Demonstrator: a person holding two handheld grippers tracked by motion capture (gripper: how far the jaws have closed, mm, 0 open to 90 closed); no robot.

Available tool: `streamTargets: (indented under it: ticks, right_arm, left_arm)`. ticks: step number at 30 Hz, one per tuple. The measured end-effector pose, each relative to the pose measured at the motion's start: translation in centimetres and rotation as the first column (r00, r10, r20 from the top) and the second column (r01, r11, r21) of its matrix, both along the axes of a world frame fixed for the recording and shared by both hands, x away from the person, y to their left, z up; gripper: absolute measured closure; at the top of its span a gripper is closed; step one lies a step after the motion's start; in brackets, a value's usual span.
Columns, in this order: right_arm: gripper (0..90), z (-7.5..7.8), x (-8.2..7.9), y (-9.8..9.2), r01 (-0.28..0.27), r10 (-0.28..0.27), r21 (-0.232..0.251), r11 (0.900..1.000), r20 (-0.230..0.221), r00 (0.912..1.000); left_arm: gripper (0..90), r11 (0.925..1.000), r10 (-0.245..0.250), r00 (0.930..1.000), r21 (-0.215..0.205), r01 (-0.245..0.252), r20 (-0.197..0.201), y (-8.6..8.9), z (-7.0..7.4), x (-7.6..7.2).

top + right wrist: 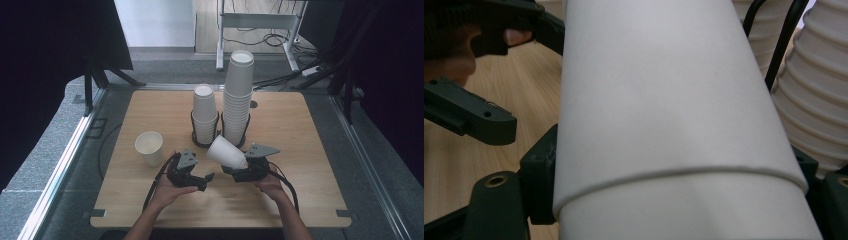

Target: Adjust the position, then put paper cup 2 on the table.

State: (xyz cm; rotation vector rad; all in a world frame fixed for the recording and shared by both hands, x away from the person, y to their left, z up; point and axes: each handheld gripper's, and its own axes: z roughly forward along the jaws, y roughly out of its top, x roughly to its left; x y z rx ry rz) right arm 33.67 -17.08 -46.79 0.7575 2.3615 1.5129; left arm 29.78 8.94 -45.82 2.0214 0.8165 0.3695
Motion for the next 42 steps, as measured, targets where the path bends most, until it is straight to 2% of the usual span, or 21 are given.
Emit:
streamTargets:
  ticks: [5,8,13,18,21,31,37,41,42]
  right_arm:
    - [23.2,-0.3,-0.4,-0.3,-0.008,0.008,0.075,0.997,0.001,1.0000]
    - [23.2,-0.4,-0.5,-0.3,0.005,-0.006,0.087,0.996,0.011,0.9999]
    - [23.2,-1.0,-0.7,-0.6,0.026,-0.029,0.134,0.991,0.022,0.9993]
    - [23.2,-1.2,-1.0,-0.8,0.022,-0.027,0.213,0.977,0.021,0.9994]
    - [23.2,-1.2,-1.2,-0.7,0.020,-0.027,0.208,0.978,0.027,0.9993]
    - [23.2,-1.2,-1.6,-0.5,0.014,-0.028,0.233,0.972,0.056,0.9980]
    - [23.2,-1.5,-1.9,-0.3,0.013,-0.031,0.256,0.967,0.064,0.9975]
    - [23.1,-1.5,-2.1,-0.1,0.004,-0.025,0.269,0.963,0.074,0.9970]
    - [23.1,-1.5,-2.1,-0.1,0.001,-0.022,0.275,0.961,0.074,0.9970]
  left_arm:
    - [6.5,0.9998,0.013,0.9999,-0.016,-0.013,-0.006,0.3,-0.1,0.1]
    - [6.5,0.9995,0.020,0.9997,-0.022,-0.020,-0.017,0.4,-0.3,0.2]
    - [6.6,0.9993,0.024,0.9990,-0.028,-0.025,-0.038,0.5,-0.9,0.3]
    - [6.6,0.9983,0.019,0.9982,-0.054,-0.022,-0.057,0.4,-1.2,0.3]
    - [6.6,0.9972,0.022,0.9977,-0.070,-0.026,-0.064,0.5,-1.2,0.3]
    - [6.6,0.9902,0.014,0.9950,-0.137,-0.028,-0.098,0.7,-1.2,0.5]
    - [6.6,0.9752,-0.001,0.9925,-0.220,-0.026,-0.122,1.0,-1.0,0.6]
    - [6.6,0.9573,-0.023,0.9898,-0.289,-0.019,-0.141,1.1,-0.9,0.7]
    - [6.6,0.9505,-0.033,0.9890,-0.310,-0.014,-0.144,1.2,-0.9,0.7]
